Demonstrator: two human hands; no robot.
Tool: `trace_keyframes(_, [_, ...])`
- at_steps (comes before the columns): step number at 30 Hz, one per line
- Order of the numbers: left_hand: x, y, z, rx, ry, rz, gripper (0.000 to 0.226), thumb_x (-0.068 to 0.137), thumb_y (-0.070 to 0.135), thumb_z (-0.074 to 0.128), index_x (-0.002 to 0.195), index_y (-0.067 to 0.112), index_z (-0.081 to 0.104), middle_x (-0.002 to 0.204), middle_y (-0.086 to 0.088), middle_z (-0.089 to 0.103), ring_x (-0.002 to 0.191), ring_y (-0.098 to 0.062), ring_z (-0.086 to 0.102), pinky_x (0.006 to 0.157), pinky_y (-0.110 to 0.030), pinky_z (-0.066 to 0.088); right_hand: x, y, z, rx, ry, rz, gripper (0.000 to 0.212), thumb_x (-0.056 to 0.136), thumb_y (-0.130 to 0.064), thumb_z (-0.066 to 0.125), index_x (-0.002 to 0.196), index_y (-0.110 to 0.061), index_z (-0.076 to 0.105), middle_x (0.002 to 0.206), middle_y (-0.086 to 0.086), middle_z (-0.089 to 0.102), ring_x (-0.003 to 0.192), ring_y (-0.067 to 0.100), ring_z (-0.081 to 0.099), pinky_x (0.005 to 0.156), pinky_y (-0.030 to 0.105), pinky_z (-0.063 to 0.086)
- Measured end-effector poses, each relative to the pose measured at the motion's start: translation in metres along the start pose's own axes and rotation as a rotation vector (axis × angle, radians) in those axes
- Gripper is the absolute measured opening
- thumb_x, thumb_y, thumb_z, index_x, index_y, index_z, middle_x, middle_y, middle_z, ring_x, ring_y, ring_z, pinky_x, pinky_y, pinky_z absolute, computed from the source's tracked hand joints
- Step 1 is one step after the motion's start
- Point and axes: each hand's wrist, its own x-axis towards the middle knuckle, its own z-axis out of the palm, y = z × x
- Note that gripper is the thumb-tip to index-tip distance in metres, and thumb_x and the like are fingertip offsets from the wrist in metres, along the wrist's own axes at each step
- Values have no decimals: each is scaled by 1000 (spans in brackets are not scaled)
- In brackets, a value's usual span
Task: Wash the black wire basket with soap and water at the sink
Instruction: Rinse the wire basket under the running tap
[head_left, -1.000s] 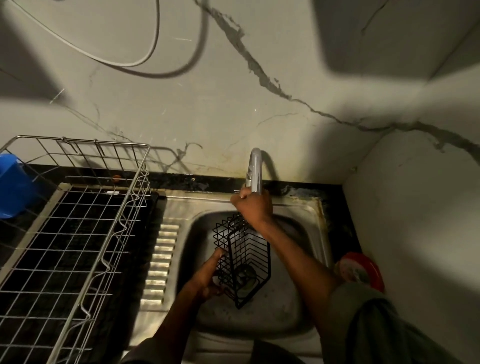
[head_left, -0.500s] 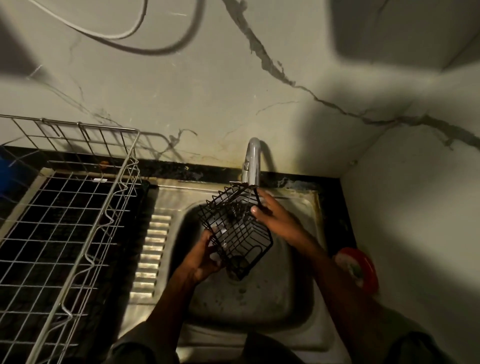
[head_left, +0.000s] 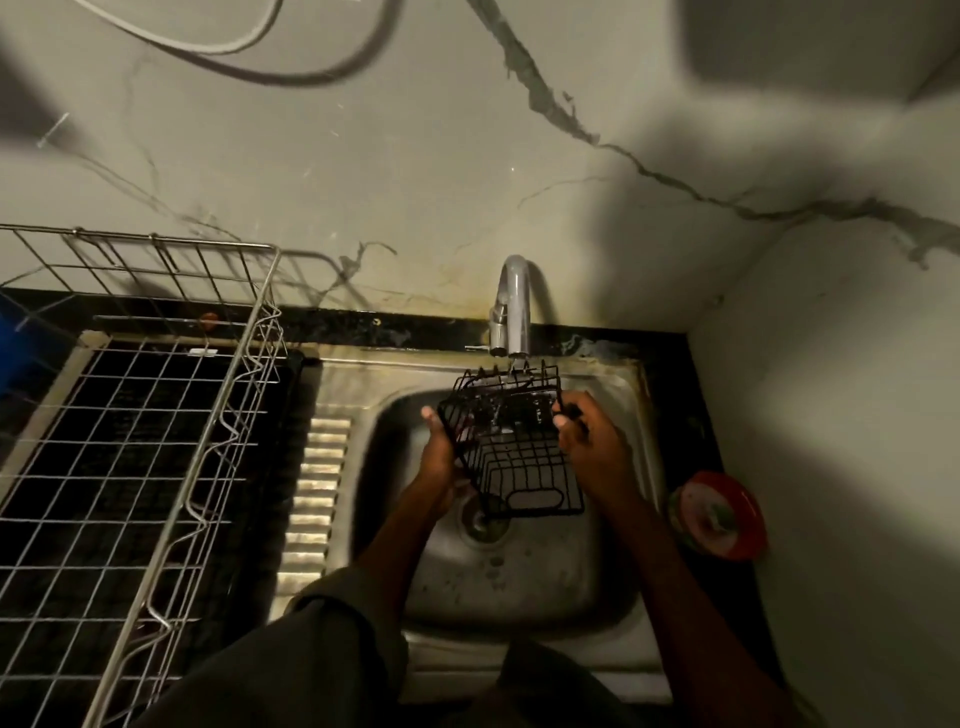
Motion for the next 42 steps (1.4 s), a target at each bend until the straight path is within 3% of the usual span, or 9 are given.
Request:
trace_keyframes(3, [6,15,20,-4,-26,52,95,91,88,12,132,25,69,126,-5,73,116,-30,64,79,-41,48,-10,-2,-6,-72,40,23,19,102,-25,56,119,-21,64,102,-6,65,87,10,59,70,3,36])
trace_keyframes(8, [1,28,43,121,-105,166,66,100,77,27,124,30,66,120,4,71,120,-24,61,99,-47,42,-17,9,-13,-80,98,85,11,99,-40,56,110,-38,58,98,-14,68,88,12,66,78,34,53])
trace_keyframes(15, [-19,26,58,161,-86,299,51,107,64,31,118,33,69,116,12,76,115,-10,66,88,-34,47,-20,16,-28,47,124,88,15,92,-50,55,103,-39,58,93,-12,66,87,16,67,79,51,58])
trace_keyframes(22, [-36,-3,16,230,-88,459,44,105,61,41,134,38,64,131,13,71,123,-13,66,96,-47,55,-16,9,-23,106,56,71,22,87,-51,53,107,-45,58,100,-12,65,92,23,66,78,55,58])
trace_keyframes(27, [-53,0,-16,435,-17,604,43,100,54,59,142,44,55,132,12,68,113,-15,70,79,-35,54,-19,-11,-14,136,40,44,11,96,-18,60,97,-29,59,92,1,67,87,26,63,80,46,55])
trace_keyframes(31, [-54,5,-30,558,-13,692,36,102,35,66,130,55,58,117,13,75,95,-18,76,60,-29,52,-24,-23,-14,169,42,87,8,98,-15,59,98,-22,64,93,1,68,85,18,61,70,20,45])
trace_keyframes(36, [-55,-1,-23,558,13,728,41,107,6,53,141,27,59,121,-4,72,91,-25,74,73,-44,63,-33,-21,-16,254,25,96,11,97,-9,62,102,-18,65,103,1,67,93,14,61,68,8,41])
trace_keyframes(39, [-52,2,-16,609,92,730,34,106,15,56,138,22,63,119,-3,73,86,-21,75,75,-50,66,-34,-18,-20,370,31,129,19,98,-4,58,111,-14,67,110,3,68,100,15,61,75,14,44])
trace_keyframes(42, [-37,10,-17,647,175,743,40,99,34,60,139,28,62,115,-2,75,79,-24,77,77,-57,64,-31,-17,-21,437,17,192,27,105,-18,49,124,-13,67,122,5,69,108,15,62,83,25,48])
